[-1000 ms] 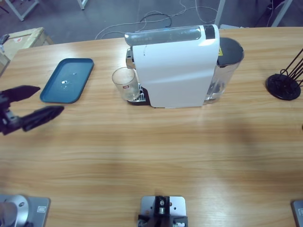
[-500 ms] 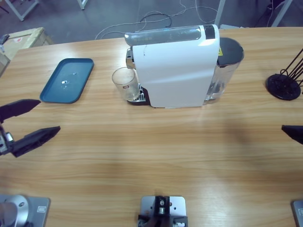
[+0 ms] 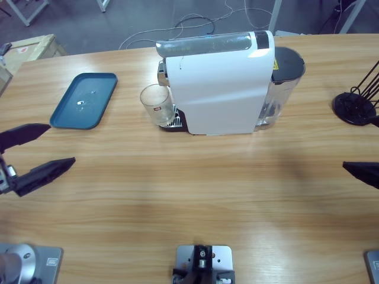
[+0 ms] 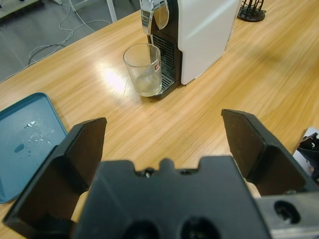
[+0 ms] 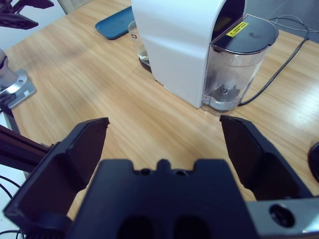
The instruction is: Pour coffee
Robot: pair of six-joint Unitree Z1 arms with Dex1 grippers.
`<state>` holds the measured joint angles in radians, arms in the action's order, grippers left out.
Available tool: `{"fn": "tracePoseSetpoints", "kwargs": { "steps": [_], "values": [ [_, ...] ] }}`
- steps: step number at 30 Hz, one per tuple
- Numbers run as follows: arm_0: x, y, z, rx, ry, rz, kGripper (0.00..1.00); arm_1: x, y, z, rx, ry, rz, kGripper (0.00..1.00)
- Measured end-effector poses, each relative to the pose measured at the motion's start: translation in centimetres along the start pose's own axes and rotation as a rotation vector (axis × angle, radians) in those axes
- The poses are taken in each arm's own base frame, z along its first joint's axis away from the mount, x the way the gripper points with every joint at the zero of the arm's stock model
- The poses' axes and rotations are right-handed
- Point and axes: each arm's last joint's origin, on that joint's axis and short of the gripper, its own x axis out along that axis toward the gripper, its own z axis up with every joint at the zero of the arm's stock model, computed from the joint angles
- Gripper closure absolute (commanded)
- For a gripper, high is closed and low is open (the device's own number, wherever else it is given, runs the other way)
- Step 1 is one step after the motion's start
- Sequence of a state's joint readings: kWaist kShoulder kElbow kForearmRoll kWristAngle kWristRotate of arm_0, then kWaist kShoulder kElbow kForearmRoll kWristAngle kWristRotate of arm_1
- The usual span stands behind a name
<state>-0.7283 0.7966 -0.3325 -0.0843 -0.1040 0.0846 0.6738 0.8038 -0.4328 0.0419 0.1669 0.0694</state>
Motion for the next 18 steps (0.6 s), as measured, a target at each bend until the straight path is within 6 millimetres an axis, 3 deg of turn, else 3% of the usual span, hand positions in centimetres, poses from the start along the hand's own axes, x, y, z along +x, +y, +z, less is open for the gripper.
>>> {"fn": "tracePoseSetpoints", "kwargs": {
  "steps": [18],
  "values": [
    [0.4,-0.1,0.2,0.001,-0.008,-0.026,0.009,1.1,-0.1,0.2,-0.005,0.033,0.012,0.000]
  ]
}}
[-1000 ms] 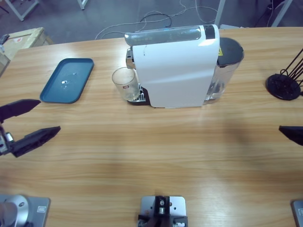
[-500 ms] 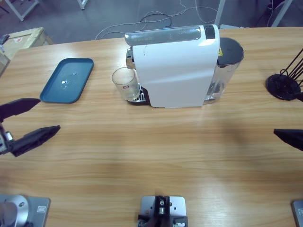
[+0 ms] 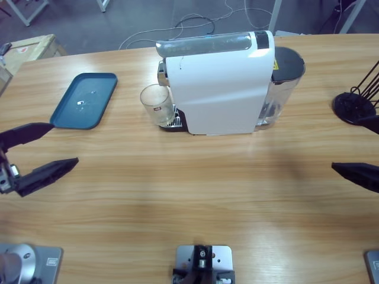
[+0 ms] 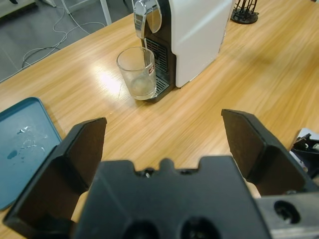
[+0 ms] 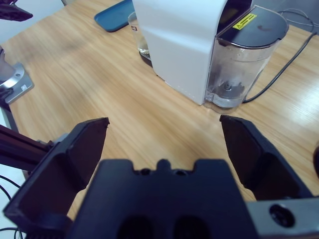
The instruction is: Pour coffee
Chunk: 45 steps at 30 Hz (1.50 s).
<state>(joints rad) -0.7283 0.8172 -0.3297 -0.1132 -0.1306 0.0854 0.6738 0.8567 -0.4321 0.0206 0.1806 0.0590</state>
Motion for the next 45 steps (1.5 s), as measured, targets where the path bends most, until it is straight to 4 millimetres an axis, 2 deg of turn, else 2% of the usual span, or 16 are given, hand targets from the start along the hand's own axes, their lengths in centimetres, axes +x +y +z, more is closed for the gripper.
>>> {"fn": "tracePoseSetpoints", "kwargs": {
  "steps": [25,38,45],
  "values": [
    [1.2,0.0,0.2,0.006,0.027,-0.043,0.009,0.5,-0.1,-0.2,-0.007,0.017,0.011,0.000],
    [0.9,0.0,0.3,0.009,0.004,-0.041,0.009,1.1,-0.2,-0.3,-0.004,0.047,0.009,0.000],
    [0.6,0.2,0.6,0.008,-0.012,0.021,0.058,1.1,-0.2,-0.3,-0.004,0.048,0.011,0.000]
  ]
}}
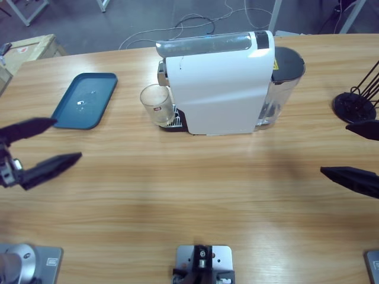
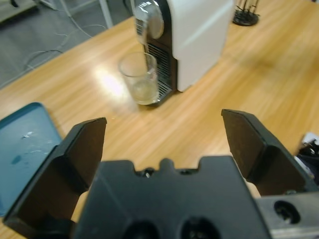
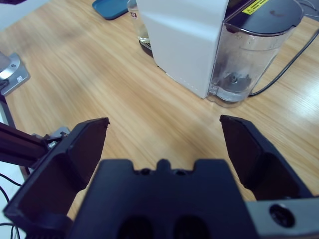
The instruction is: Pour coffee
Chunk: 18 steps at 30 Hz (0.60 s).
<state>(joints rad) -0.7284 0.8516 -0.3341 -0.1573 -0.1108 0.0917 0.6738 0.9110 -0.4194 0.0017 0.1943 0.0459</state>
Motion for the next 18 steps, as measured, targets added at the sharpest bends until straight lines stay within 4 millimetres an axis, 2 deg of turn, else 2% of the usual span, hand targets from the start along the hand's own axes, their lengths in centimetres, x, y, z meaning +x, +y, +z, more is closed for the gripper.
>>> {"fn": "tracePoseSetpoints", "kwargs": {
  "steps": [3,5,10,13,18],
  "values": [
    [0.0,0.1,0.4,-0.026,-0.016,0.021,0.078,0.0,0.0,0.0,0.000,0.000,0.000,0.000],
    [0.9,0.3,1.0,-0.041,-0.015,0.021,0.075,0.0,0.0,0.0,0.000,0.000,0.000,0.000],
    [5.8,0.8,1.9,-0.077,0.058,-0.011,0.073,0.0,0.0,0.0,0.000,0.000,0.000,0.000],
    [8.8,1.0,1.5,-0.085,0.106,-0.022,0.078,0.0,0.0,0.0,0.000,0.000,0.000,0.000],
    [12.6,1.4,0.9,-0.093,0.137,-0.047,0.073,0.0,0.0,0.0,0.000,0.000,0.000,0.000]
  ]
}}
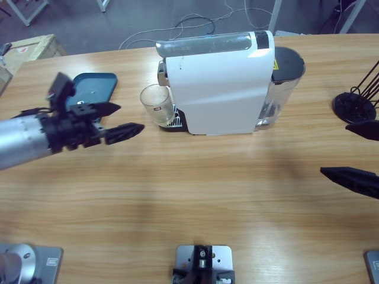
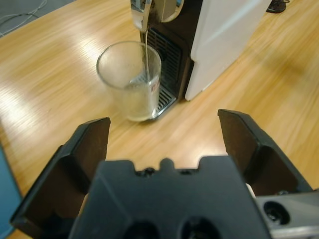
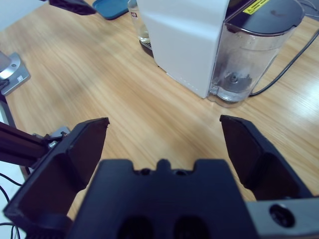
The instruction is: Pour coffee
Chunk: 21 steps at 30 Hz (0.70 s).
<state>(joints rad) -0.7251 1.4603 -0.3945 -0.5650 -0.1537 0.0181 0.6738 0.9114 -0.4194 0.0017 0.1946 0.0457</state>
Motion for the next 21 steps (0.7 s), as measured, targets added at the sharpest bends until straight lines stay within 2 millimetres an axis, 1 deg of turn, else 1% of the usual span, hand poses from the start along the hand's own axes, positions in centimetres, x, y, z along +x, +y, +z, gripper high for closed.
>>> {"fn": "tracePoseSetpoints", "kwargs": {
  "steps": [7,13,18,21],
  "values": [
    [3.4,0.9,0.4,-0.008,-0.014,-0.028,0.073,0.0,0.0,0.0,0.000,0.000,0.000,0.000],
    [6.2,1.3,0.0,-0.016,0.018,-0.035,0.073,0.0,0.0,0.0,0.000,0.000,0.000,0.000],
    [7.4,2.0,0.3,-0.025,0.019,-0.023,0.073,0.0,0.0,0.0,0.000,0.000,0.000,0.000],
    [8.2,2.2,1.0,-0.025,0.004,-0.021,0.073,0.0,0.0,0.0,0.000,0.000,0.000,0.000]
  ]
}}
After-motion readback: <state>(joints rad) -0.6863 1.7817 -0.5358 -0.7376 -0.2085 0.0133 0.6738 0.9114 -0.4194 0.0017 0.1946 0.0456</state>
